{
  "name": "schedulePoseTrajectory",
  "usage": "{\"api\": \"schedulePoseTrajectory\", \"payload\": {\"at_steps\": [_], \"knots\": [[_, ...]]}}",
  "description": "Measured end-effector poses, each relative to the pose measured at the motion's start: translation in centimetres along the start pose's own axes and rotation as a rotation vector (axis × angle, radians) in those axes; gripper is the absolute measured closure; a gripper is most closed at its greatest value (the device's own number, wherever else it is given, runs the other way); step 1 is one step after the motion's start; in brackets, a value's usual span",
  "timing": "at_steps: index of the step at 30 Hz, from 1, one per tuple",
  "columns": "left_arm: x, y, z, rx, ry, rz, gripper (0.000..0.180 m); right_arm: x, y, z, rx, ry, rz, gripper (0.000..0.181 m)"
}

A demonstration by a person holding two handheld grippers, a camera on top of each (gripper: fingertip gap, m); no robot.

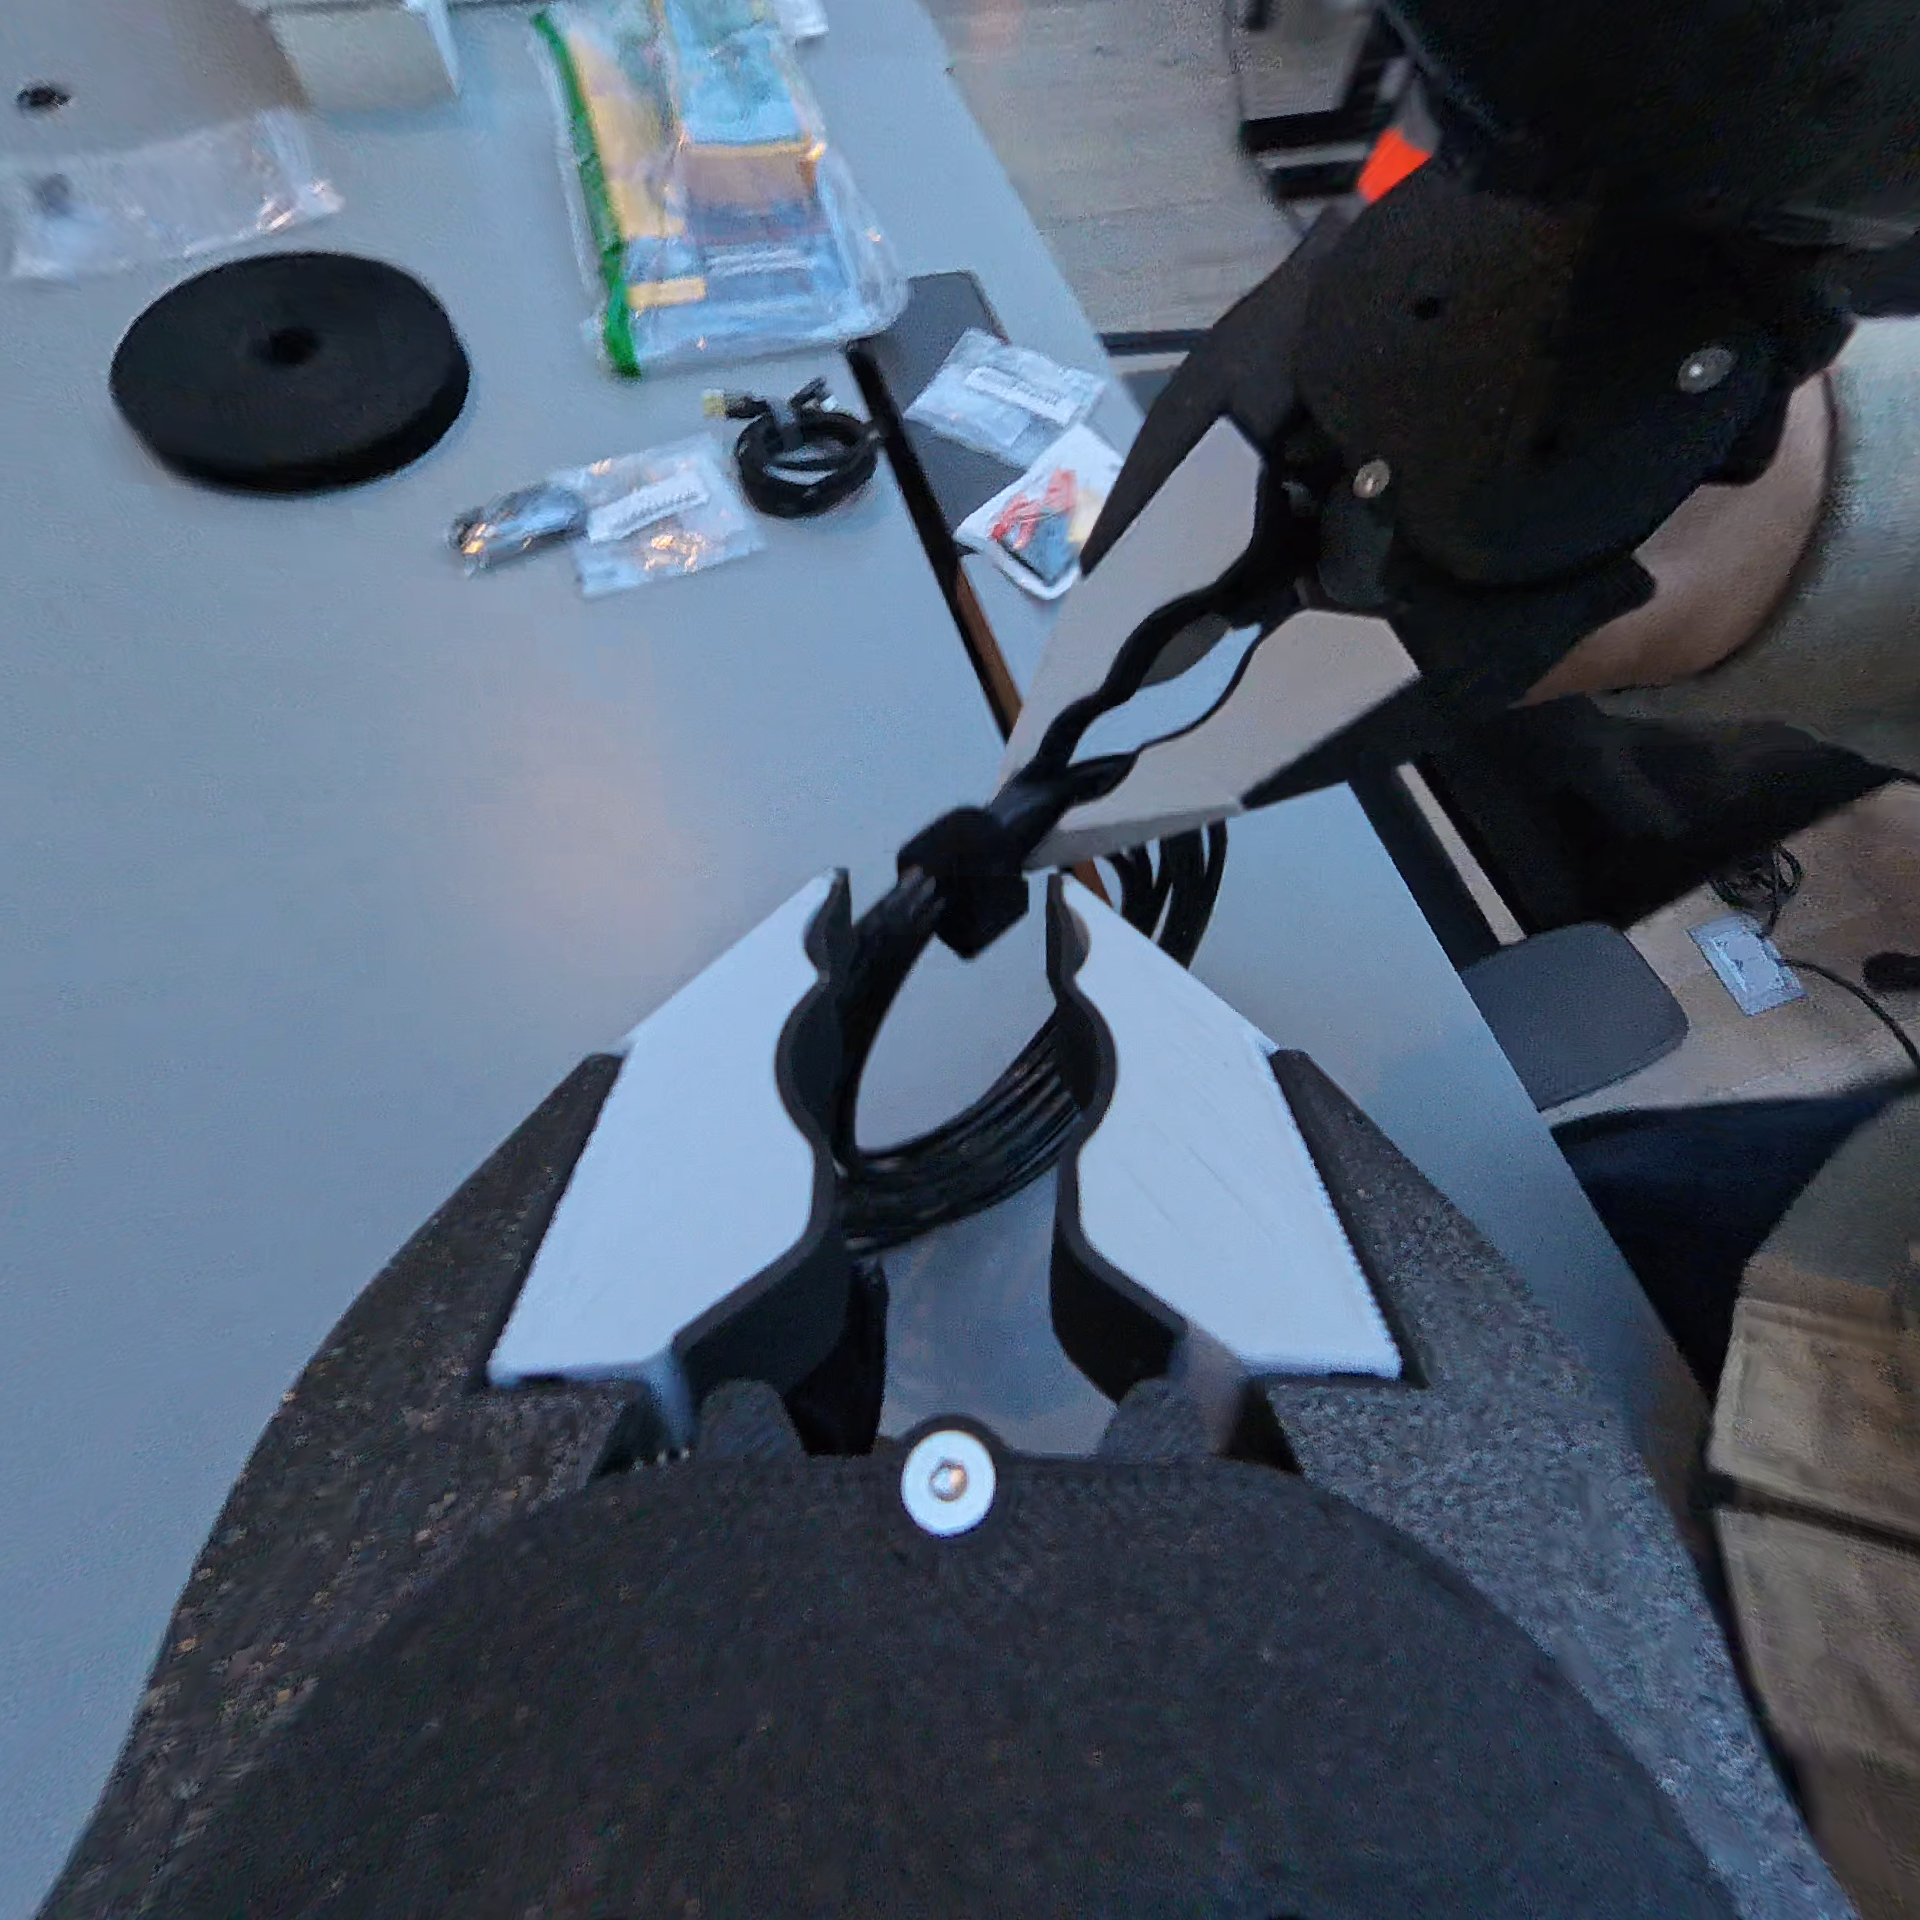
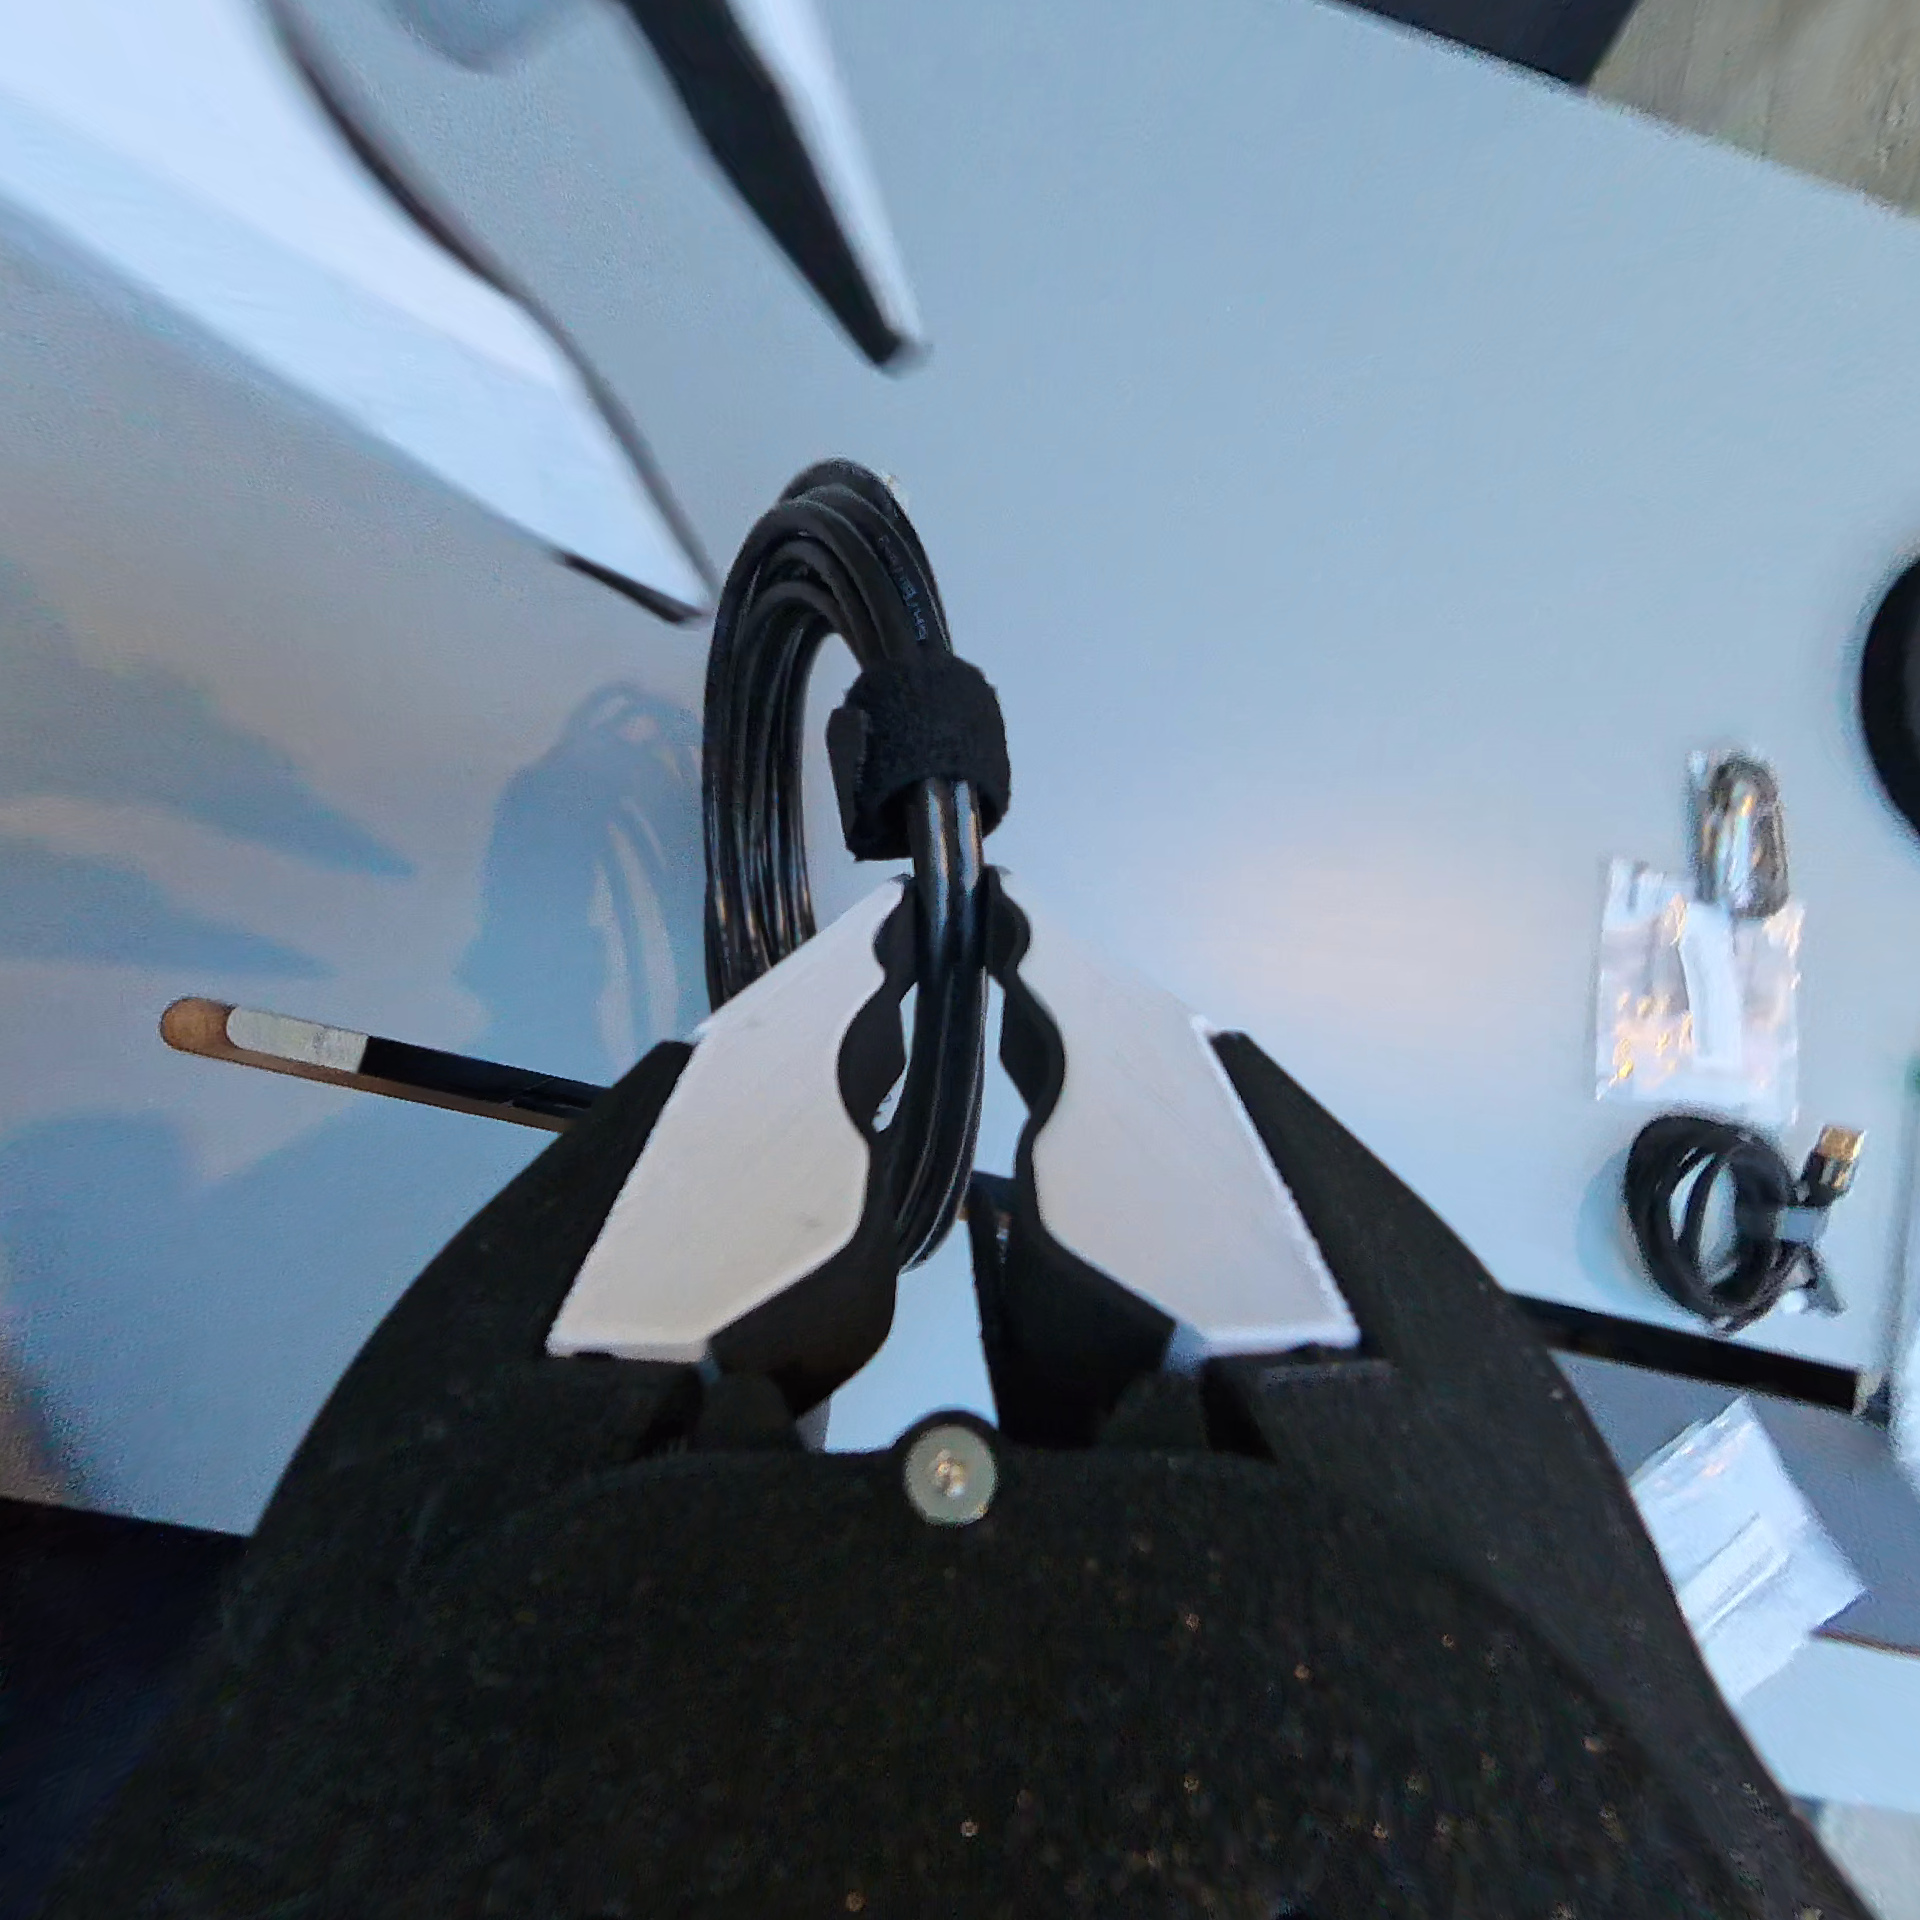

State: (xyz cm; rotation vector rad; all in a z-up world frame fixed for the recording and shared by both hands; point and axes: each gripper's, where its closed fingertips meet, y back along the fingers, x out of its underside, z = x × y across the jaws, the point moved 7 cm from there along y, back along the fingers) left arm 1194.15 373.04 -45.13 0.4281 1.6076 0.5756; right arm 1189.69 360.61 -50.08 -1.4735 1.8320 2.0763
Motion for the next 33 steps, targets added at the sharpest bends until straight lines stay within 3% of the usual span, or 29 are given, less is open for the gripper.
{"api": "schedulePoseTrajectory", "payload": {"at_steps": [4, 9, 19, 28, 30, 33], "knots": [[-0.6, -0.6, -0.1, 0.215, -0.177, 0.134, 0.143, -1.2, 0.6, 1.3, -0.048, 0.08, -0.025, 0.172], [0.5, -2.0, -0.5, 0.208, -0.366, 0.249, 0.156, -1.4, 0.7, 2.2, -0.091, 0.123, -0.019, 0.172], [0.5, -0.5, -1.2, 0.245, -0.396, 0.228, 0.169, -1.7, 1.0, 2.6, -0.176, 0.19, -0.037, 0.171], [-0.9, 2.3, -1.2, 0.362, -0.2, 0.104, 0.176, -3.2, 3.2, 2.4, -0.39, 0.042, -0.133, 0.169], [-1.9, 3.0, -1.1, 0.365, -0.181, 0.09, 0.177, -4.8, 5.3, 1.9, -0.404, -0.053, -0.246, 0.153], [-3.0, 4.1, -1.3, 0.375, -0.19, 0.08, 0.177, -6.4, 8.0, 1.5, -0.43, -0.121, -0.405, 0.151]]}}
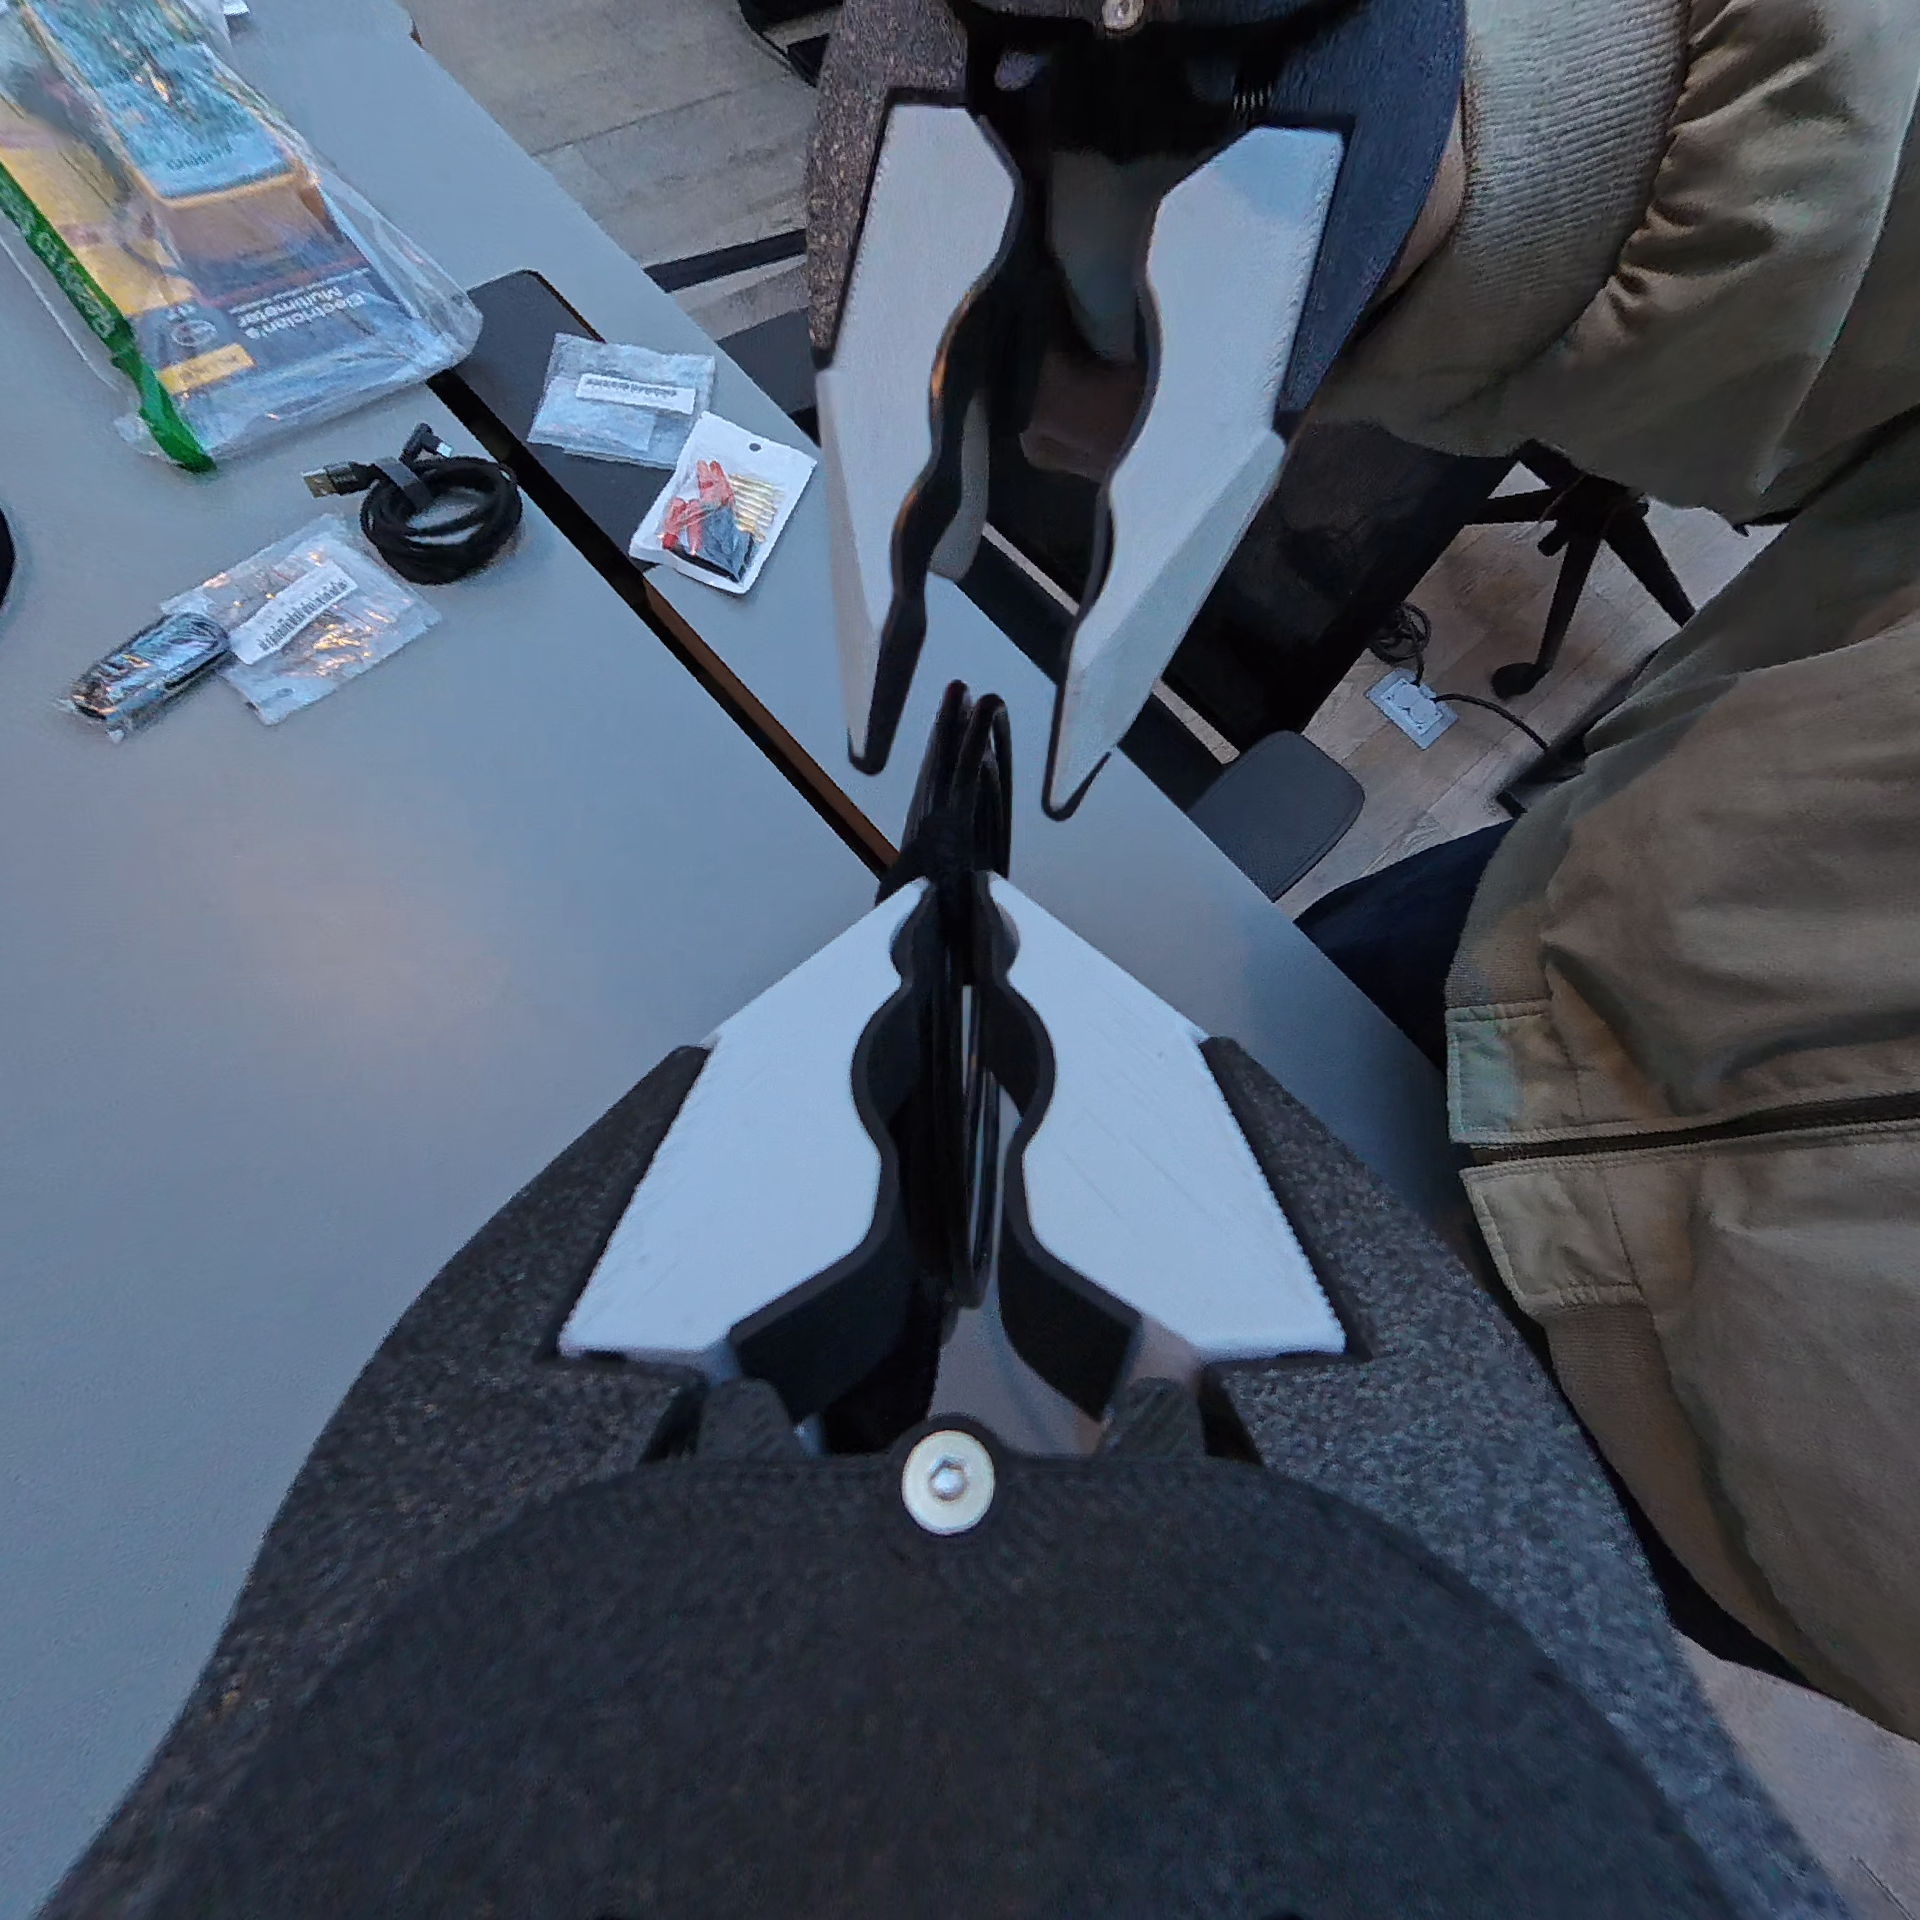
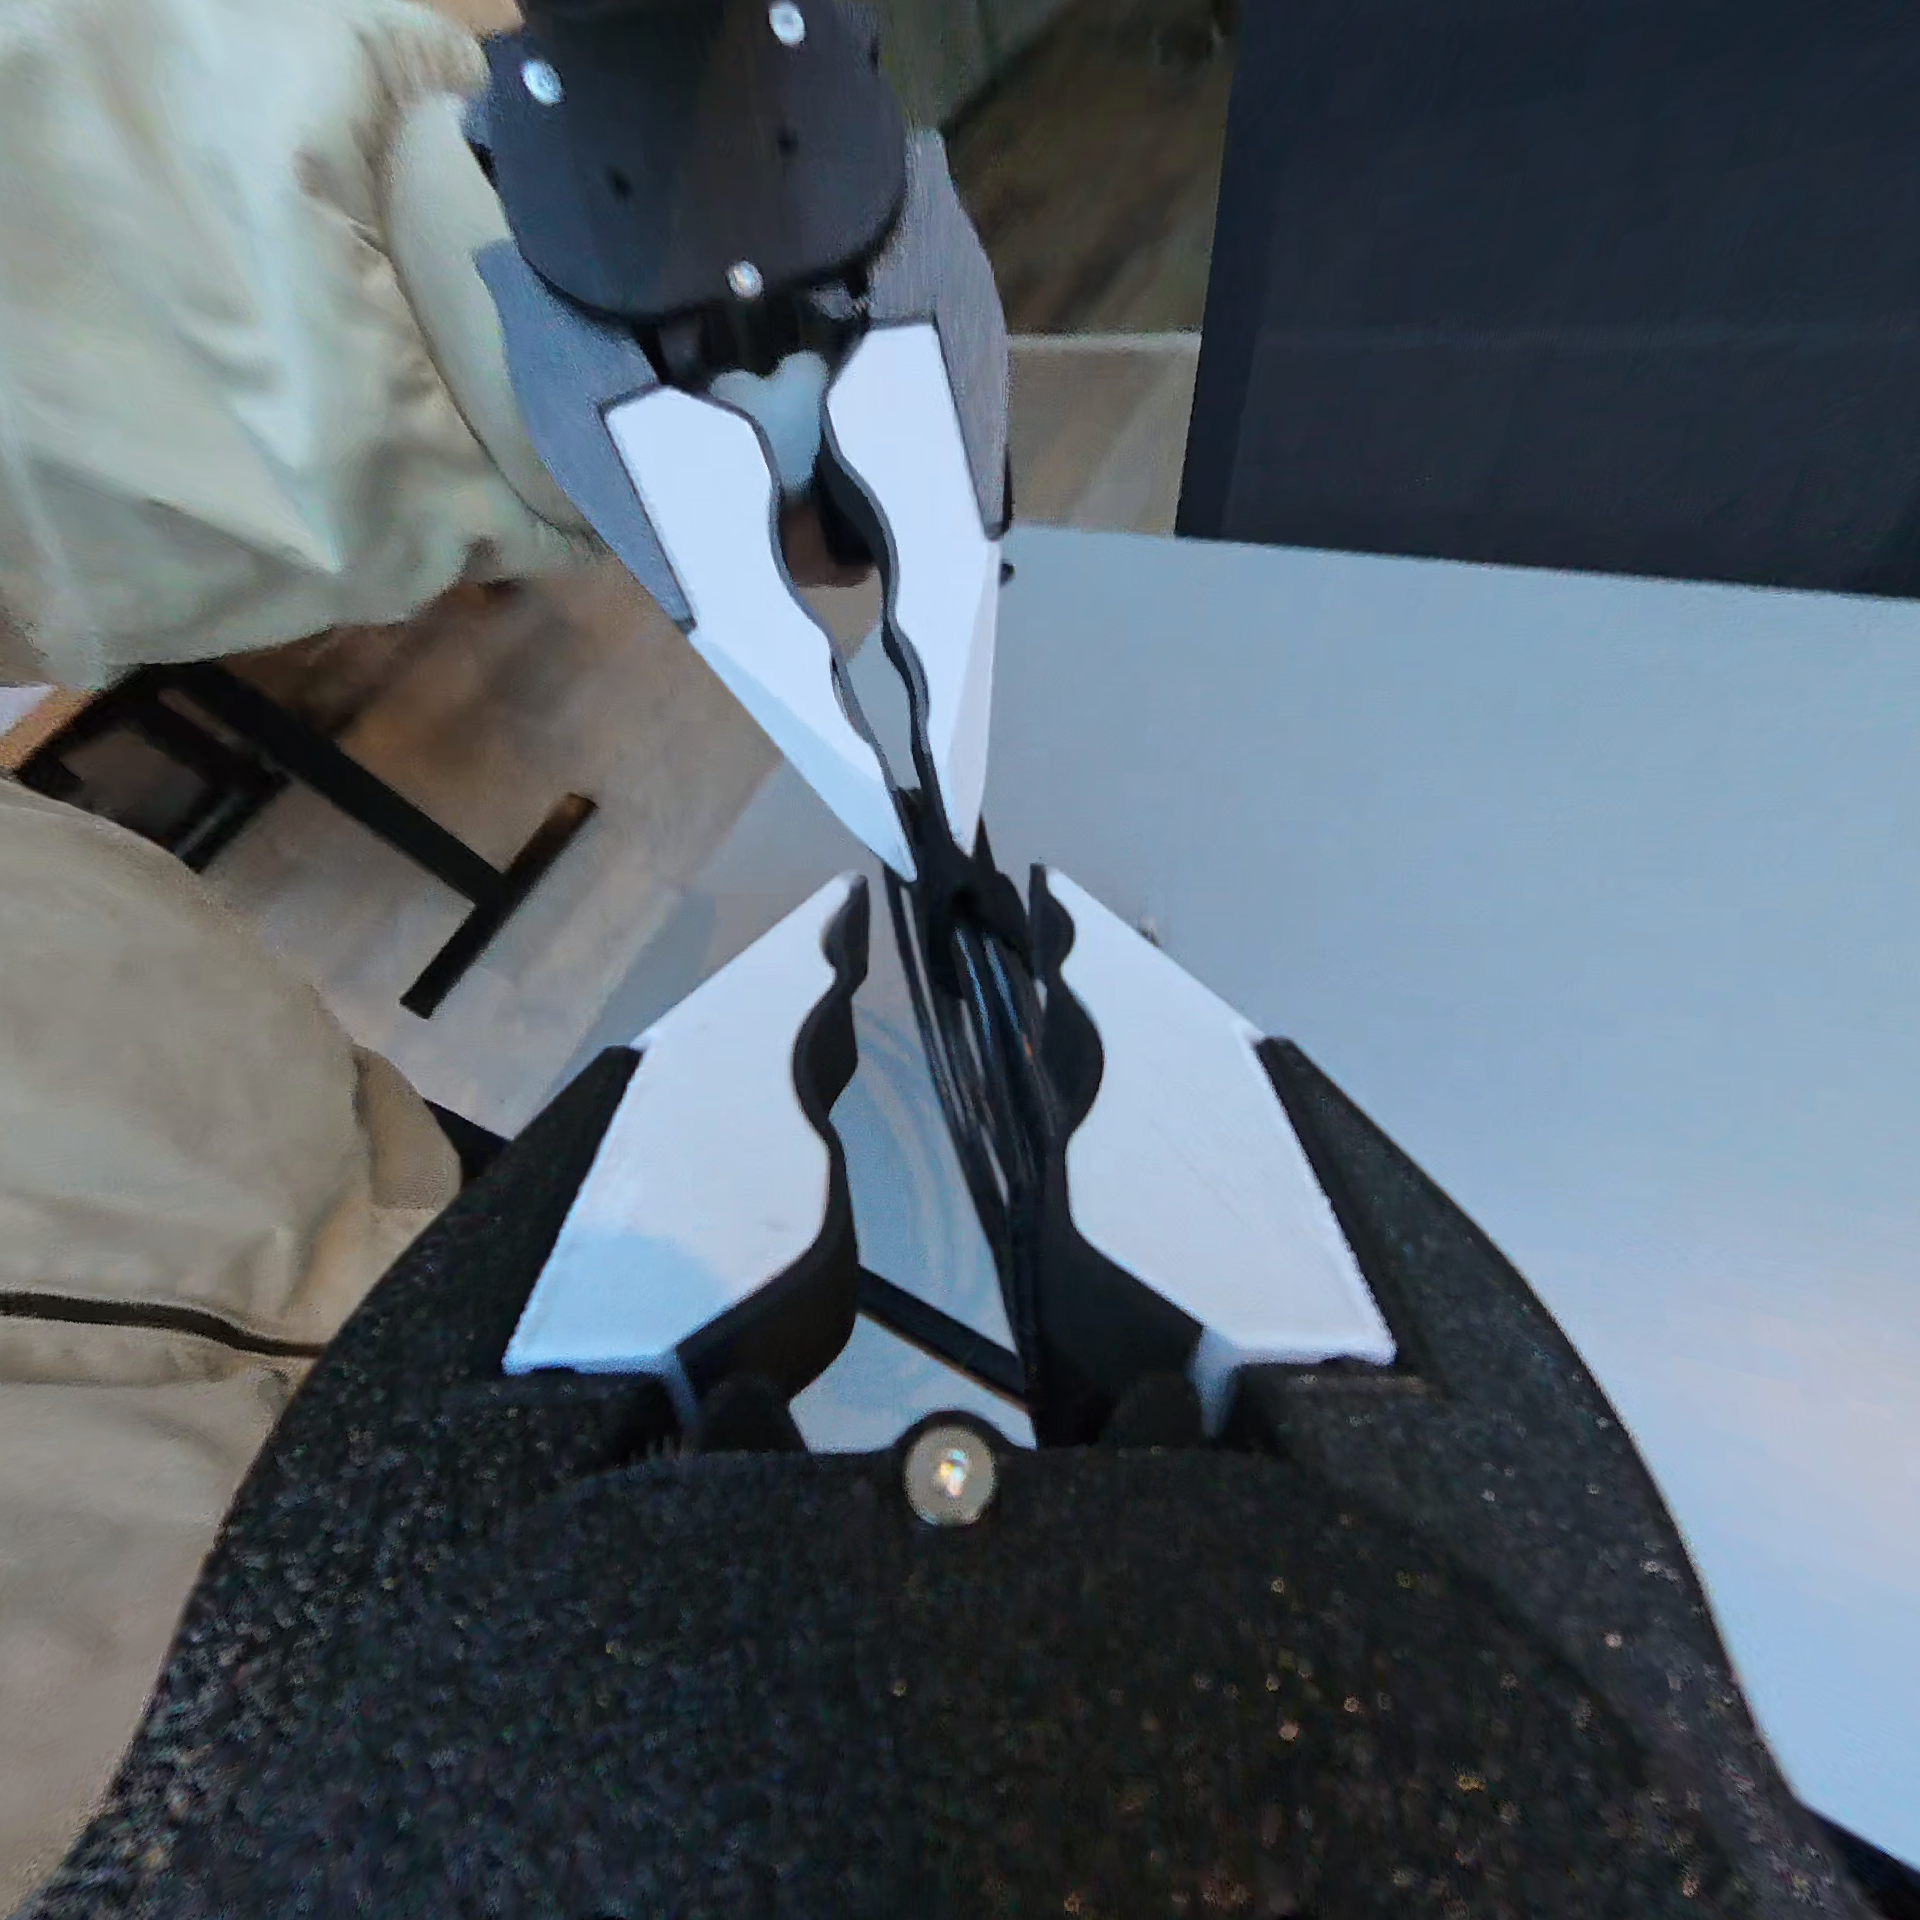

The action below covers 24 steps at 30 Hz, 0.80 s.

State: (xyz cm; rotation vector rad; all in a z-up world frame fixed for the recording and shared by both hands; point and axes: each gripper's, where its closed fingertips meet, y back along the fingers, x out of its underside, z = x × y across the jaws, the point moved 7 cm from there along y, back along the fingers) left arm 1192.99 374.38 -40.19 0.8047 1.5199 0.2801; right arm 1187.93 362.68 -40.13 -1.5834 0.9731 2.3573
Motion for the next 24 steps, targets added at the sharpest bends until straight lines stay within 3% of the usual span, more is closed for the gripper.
{"api": "schedulePoseTrajectory", "payload": {"at_steps": [4, 6, 8, 11, 15, 24], "knots": [[-1.7, 1.2, -0.1, -0.009, -0.018, -0.027, 0.177, -0.4, -0.4, 0.1, -0.015, 0.037, 0.028, 0.152], [-2.3, 1.4, -0.2, -0.019, -0.046, -0.005, 0.177, -1.9, 0.2, 0.2, -0.025, 0.06, -0.071, 0.166], [-2.8, 1.6, -0.3, -0.017, -0.058, 0.006, 0.177, -2.4, 0.3, 0.2, -0.046, 0.066, -0.051, 0.173], [-3.3, 2.0, -0.6, -0.018, -0.073, 0.025, 0.177, -3.0, 0.6, 0.3, -0.073, 0.064, -0.001, 0.172], [-4.4, 3.2, -0.7, -0.029, -0.072, 0.008, 0.177, -3.9, 1.0, 0.8, -0.085, 0.072, 0.048, 0.157], [-6.1, 4.4, -1.1, -0.049, -0.108, -0.003, 0.177, -6.2, 1.8, 0.8, -0.069, 0.111, 0.103, 0.178]]}}
